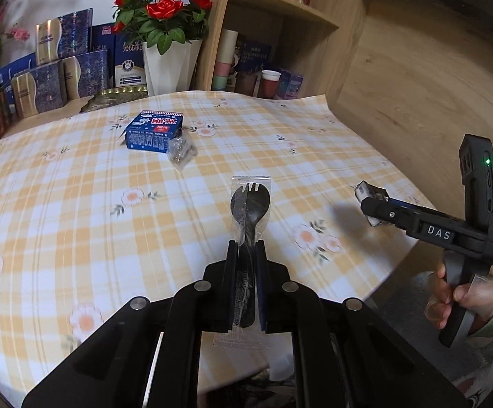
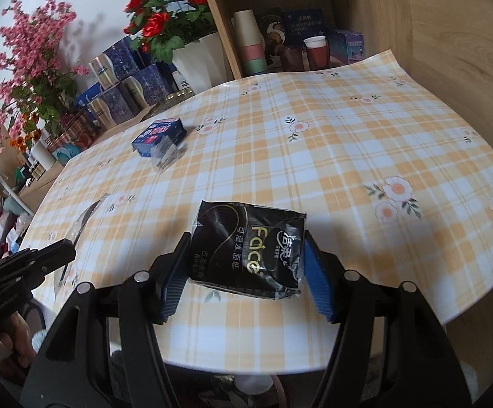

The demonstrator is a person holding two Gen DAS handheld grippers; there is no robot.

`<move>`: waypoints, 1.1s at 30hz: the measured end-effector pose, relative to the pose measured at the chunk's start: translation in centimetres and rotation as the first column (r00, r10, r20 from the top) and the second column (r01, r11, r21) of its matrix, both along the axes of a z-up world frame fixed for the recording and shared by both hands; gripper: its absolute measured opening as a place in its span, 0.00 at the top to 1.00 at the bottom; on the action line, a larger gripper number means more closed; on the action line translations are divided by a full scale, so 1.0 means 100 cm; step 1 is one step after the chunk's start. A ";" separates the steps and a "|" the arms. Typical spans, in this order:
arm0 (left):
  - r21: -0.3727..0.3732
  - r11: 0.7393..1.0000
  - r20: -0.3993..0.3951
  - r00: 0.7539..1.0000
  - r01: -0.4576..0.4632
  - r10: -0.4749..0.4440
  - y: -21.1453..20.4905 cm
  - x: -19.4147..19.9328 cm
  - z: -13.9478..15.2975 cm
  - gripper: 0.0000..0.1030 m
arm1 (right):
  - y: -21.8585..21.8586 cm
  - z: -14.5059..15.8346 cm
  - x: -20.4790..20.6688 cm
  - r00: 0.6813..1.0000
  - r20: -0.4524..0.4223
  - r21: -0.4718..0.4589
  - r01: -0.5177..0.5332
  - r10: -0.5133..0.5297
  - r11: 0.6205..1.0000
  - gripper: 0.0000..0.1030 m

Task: Collect trash
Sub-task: 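Carry the tissue pack and wrapped spoon over the bin with both tools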

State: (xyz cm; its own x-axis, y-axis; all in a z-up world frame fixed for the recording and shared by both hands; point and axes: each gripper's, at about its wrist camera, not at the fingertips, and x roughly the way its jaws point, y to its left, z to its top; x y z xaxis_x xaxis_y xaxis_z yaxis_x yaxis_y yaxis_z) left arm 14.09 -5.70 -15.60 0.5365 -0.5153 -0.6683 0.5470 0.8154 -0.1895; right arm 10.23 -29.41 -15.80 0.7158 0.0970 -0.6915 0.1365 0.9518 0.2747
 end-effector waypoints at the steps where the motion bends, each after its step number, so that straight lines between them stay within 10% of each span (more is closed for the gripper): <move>1: -0.002 1.000 0.002 1.000 -0.001 0.001 0.001 -0.006 0.001 0.90 | 0.002 0.001 -0.005 1.000 0.003 -0.006 -0.004 0.004 1.000 0.39; 13: 0.012 1.000 0.016 1.000 0.020 -0.021 0.015 -0.083 -0.005 0.90 | 0.027 -0.004 -0.069 0.999 0.026 -0.025 -0.043 0.043 0.999 0.39; 33: 0.189 0.975 -0.181 0.980 0.121 -0.086 -0.008 -0.118 -0.109 0.90 | 0.030 -0.044 -0.118 0.999 -0.012 -0.065 -0.037 0.036 0.997 0.39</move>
State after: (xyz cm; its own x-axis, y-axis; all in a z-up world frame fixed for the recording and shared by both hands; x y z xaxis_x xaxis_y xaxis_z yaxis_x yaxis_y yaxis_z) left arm 2.25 -6.54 -26.47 0.3566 -0.4105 -0.8392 0.6042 0.7865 -0.1279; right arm -1.60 -26.45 -20.23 0.7048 0.0774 -0.7052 0.1042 0.9719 0.2109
